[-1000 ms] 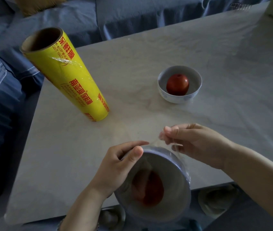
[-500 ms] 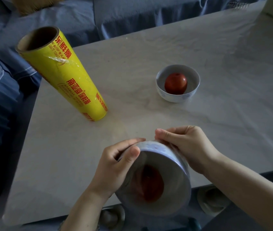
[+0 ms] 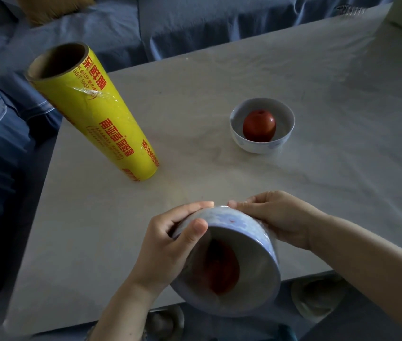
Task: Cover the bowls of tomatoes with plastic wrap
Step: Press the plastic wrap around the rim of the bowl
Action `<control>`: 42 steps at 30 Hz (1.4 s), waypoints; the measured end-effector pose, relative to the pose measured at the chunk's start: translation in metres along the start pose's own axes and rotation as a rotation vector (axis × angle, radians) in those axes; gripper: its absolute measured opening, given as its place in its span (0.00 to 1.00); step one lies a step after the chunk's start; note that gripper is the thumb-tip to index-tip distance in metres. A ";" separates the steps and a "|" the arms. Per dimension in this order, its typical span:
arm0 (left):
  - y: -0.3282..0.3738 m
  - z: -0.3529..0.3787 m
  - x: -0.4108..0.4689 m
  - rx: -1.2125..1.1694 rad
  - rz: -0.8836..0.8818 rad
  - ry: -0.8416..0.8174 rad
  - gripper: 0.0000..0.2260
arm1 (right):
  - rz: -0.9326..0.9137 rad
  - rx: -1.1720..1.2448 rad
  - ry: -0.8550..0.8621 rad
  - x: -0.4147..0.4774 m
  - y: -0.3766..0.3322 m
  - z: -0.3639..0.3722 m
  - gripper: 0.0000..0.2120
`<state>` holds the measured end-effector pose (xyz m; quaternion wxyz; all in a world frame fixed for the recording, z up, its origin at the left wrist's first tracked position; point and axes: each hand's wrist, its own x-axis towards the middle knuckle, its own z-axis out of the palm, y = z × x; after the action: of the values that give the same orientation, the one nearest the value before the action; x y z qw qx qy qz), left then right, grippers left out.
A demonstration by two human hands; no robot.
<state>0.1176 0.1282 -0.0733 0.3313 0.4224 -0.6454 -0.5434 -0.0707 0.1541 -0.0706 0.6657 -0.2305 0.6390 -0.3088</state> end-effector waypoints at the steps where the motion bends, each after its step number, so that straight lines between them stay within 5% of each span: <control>1: 0.000 0.000 0.000 -0.004 0.000 0.006 0.26 | -0.039 -0.079 0.055 0.001 0.002 -0.001 0.11; 3: -0.002 0.000 -0.001 -0.014 0.002 0.032 0.26 | -0.155 -0.161 0.156 0.002 0.007 -0.003 0.05; 7: -0.003 -0.002 -0.001 0.008 -0.030 0.043 0.23 | -0.495 -0.044 0.353 -0.010 0.000 -0.019 0.10; 10: -0.004 -0.001 -0.001 0.053 -0.041 0.027 0.15 | -0.613 -0.196 0.185 -0.031 -0.009 -0.015 0.05; 13: -0.002 0.000 0.000 0.043 -0.026 0.029 0.15 | -0.551 -0.501 0.012 -0.035 -0.002 -0.001 0.18; 20: 0.001 -0.006 -0.002 0.052 -0.030 0.030 0.27 | -0.330 -0.424 -0.184 -0.019 0.000 -0.004 0.36; 22: 0.000 -0.006 -0.003 0.062 -0.050 0.035 0.26 | -0.283 -0.447 -0.164 -0.016 -0.005 -0.008 0.35; 25: -0.002 -0.005 -0.001 0.092 -0.059 0.043 0.17 | -0.487 -0.378 -0.039 -0.018 -0.010 -0.011 0.30; 29: -0.003 -0.003 0.001 0.102 -0.073 0.061 0.17 | -0.591 -0.447 -0.133 -0.024 -0.005 -0.002 0.26; 33: -0.006 -0.001 0.000 0.121 -0.077 0.059 0.18 | -0.568 -0.532 -0.189 -0.019 -0.005 0.009 0.27; 38: -0.014 -0.003 0.000 0.168 -0.126 0.146 0.22 | -0.388 -0.616 -0.209 -0.005 -0.012 0.003 0.39; 42: -0.014 -0.002 0.006 0.015 -0.170 0.332 0.17 | -0.295 -0.248 -0.318 -0.005 -0.003 -0.016 0.28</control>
<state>0.1197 0.1209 -0.0872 0.3831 0.5618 -0.5476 -0.4876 -0.0866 0.1570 -0.0656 0.6722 -0.4469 0.5185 -0.2819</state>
